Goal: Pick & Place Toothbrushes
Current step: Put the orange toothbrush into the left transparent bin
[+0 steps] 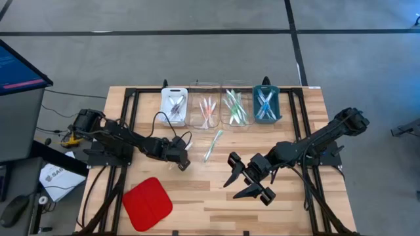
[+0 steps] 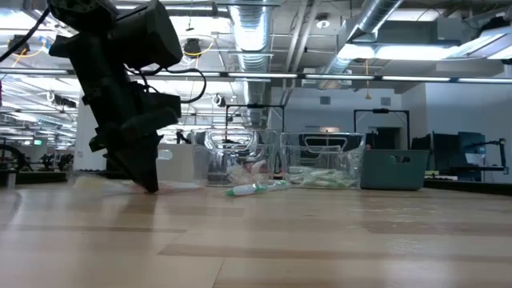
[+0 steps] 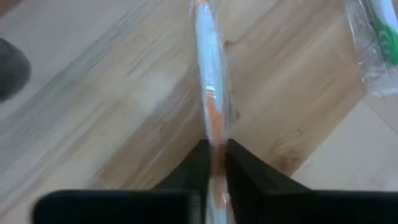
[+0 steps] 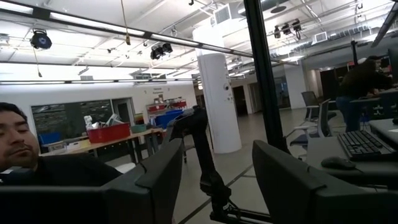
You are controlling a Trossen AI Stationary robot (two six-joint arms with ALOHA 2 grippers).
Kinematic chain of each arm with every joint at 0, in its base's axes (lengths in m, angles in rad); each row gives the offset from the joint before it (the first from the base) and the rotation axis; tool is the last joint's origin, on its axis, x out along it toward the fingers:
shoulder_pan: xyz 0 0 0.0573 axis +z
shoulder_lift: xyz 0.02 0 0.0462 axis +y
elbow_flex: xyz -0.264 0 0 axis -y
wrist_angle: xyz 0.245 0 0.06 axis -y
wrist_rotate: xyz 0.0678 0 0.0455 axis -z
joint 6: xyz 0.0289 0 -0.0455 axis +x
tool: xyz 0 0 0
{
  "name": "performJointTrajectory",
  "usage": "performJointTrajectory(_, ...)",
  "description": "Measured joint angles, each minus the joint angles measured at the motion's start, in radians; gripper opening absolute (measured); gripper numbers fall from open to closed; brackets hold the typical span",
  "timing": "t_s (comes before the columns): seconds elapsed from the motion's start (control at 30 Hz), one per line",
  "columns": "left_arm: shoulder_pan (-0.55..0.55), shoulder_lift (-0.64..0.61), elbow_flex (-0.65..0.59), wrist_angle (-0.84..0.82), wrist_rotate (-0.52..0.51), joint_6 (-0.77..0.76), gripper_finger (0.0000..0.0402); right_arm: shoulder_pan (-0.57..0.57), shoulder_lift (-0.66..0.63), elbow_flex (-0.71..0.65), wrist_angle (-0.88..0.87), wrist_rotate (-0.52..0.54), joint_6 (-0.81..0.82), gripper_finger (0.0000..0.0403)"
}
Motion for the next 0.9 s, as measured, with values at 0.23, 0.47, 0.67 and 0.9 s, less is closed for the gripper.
performJointTrajectory(0.23, -0.077, -0.191, -0.006, 0.003, -0.047, 0.004, 0.0007, 0.000, 0.000, 0.000, -0.017, 0.000, -0.010, 0.0185)
performJointTrajectory(0.47, -0.245, -0.396, -0.005, 0.148, -0.289, 0.080, 0.0007, -0.026, 0.000, 0.000, -0.061, 0.013, -0.067, 0.0185)
performJointTrajectory(0.67, -0.369, -0.468, -0.005, 0.487, -0.413, 0.345, 0.0007, -0.078, 0.006, 0.000, -0.101, 0.037, -0.052, 0.0180)
performJointTrajectory(0.9, -0.449, -0.468, -0.004, 0.826, -0.415, 0.614, 0.0006, -0.134, 0.013, 0.000, -0.145, 0.053, 0.009, 0.0169)
